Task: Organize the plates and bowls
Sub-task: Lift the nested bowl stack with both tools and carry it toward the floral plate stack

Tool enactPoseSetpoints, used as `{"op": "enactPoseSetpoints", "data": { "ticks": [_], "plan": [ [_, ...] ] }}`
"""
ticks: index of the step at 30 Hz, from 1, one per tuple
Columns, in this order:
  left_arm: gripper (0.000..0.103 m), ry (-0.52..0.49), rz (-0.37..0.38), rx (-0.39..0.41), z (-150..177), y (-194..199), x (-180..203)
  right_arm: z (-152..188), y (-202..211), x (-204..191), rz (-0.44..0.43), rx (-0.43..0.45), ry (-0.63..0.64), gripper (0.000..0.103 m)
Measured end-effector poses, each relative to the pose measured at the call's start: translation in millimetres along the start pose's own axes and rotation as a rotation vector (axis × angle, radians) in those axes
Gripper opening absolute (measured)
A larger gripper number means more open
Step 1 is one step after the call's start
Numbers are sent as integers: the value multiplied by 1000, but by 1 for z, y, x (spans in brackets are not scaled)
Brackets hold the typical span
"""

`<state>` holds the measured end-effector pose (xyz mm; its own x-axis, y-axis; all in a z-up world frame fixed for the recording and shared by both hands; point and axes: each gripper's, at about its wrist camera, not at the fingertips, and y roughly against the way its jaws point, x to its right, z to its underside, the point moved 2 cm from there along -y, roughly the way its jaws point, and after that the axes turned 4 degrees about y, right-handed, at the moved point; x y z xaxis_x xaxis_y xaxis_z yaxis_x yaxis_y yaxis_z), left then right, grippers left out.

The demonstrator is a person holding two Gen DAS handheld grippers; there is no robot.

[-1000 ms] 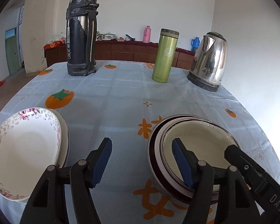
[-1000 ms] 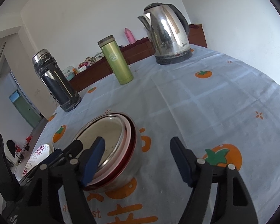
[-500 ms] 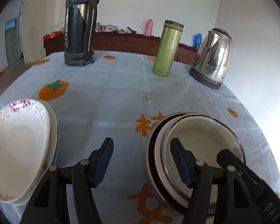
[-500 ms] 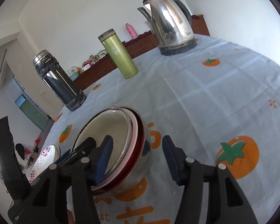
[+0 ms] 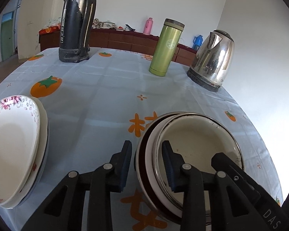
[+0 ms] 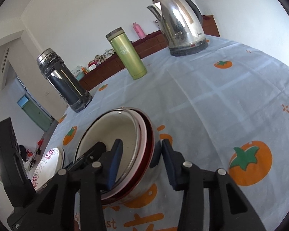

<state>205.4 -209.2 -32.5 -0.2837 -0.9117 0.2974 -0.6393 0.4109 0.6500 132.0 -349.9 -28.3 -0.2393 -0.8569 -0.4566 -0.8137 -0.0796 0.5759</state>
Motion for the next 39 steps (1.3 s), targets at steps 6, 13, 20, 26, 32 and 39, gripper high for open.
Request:
{"op": "enactPoseSetpoints", "data": {
  "ticks": [6,13,20,26,32,39],
  "plan": [
    [30,-12,6,4,1,-1,2,1,-2,1,6,-5,5,42],
    [30,15,31,-21,2,-5,0,4,-5,5,-17,-30,-29,45],
    [30,0,19,-10,4,-1,2,4,-2,1,14,-31,-7,39],
    [30,-7,10,-3,5,4,2,5,0,0,18,-34,-7,38],
    [30,-23,-14,25,6,15,2,6,7,-5,4,-29,6,37],
    [30,-46,-31,62,9,30,0,9,18,-14,-10,-7,22,37]
  ]
}}
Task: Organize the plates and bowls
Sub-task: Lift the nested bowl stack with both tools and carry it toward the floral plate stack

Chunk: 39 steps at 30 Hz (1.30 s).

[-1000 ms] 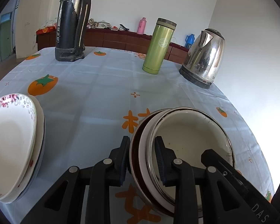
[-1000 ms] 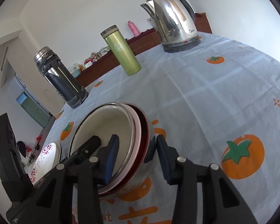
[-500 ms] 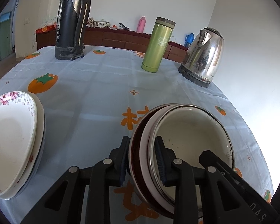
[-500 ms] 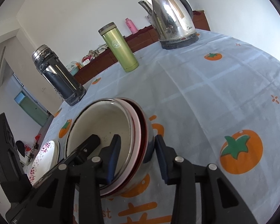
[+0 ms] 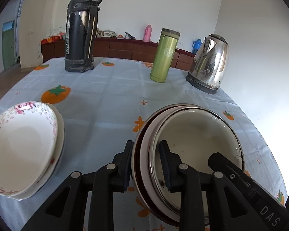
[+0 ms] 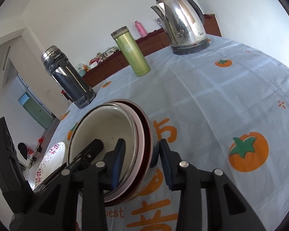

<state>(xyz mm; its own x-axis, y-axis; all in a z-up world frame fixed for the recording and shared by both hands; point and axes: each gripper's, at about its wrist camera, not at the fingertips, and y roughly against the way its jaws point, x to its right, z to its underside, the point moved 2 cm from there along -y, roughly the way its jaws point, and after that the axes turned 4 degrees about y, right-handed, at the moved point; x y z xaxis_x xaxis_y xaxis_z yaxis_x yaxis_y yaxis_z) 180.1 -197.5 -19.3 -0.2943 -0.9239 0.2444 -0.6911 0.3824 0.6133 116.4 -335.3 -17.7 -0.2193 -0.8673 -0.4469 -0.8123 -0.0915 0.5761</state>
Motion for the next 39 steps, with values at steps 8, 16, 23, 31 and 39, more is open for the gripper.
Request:
{"op": "enactPoseSetpoints", "data": {
  "ticks": [8,16,23,31,39],
  "plan": [
    [30,7,-6,2,5,8,-6,6,1,-5,-5,-11,0,36],
    [30,-5,7,11,9,19,-5,14,11,-5,-12,-10,-18,36],
    [30,-31,7,25,16,30,-2,22,20,-4,-8,-3,-27,35],
    [30,-33,14,31,22,42,-5,32,31,-8,-12,3,-24,35],
    [30,-52,15,34,29,50,-8,41,39,-11,-12,8,-24,35]
  ]
}}
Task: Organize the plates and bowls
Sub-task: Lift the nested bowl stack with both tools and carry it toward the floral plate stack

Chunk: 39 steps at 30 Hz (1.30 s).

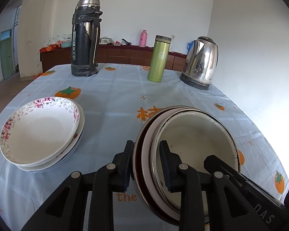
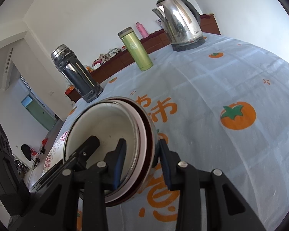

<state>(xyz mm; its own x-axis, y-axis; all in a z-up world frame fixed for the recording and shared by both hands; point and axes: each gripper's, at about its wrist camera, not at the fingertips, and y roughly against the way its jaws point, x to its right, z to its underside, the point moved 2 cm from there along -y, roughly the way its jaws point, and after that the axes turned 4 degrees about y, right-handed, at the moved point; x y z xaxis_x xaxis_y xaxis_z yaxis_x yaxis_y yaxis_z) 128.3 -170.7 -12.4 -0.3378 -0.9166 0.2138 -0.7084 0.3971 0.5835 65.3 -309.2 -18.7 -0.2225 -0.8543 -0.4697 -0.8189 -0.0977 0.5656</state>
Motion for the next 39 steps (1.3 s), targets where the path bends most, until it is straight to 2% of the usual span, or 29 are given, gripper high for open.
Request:
{"op": "enactPoseSetpoints", "data": {
  "ticks": [39],
  "plan": [
    [30,-49,30,41,11,37,-9,27,27,-11,-23,40,-59,35]
  ]
}}
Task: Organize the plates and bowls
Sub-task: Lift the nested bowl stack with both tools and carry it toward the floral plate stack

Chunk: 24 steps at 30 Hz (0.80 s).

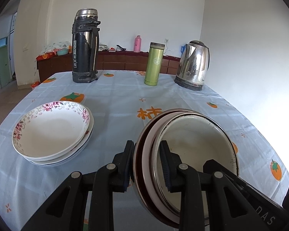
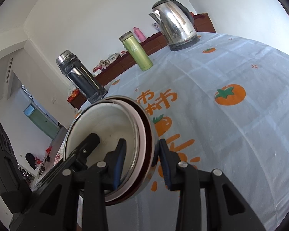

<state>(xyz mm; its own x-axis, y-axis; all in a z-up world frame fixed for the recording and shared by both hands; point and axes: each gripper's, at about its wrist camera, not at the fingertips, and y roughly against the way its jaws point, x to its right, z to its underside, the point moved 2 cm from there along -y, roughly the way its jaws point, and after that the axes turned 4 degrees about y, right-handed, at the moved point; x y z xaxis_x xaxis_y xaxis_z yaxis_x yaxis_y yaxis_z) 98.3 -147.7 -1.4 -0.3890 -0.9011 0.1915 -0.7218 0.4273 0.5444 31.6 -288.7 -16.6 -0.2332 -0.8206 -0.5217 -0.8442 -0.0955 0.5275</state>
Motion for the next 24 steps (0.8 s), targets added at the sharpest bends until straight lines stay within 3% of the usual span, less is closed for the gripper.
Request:
{"op": "enactPoseSetpoints", "data": {
  "ticks": [24],
  "plan": [
    [30,11,-21,20,-7,10,-24,5,-9,-25,-28,-8,3,35]
  ]
}}
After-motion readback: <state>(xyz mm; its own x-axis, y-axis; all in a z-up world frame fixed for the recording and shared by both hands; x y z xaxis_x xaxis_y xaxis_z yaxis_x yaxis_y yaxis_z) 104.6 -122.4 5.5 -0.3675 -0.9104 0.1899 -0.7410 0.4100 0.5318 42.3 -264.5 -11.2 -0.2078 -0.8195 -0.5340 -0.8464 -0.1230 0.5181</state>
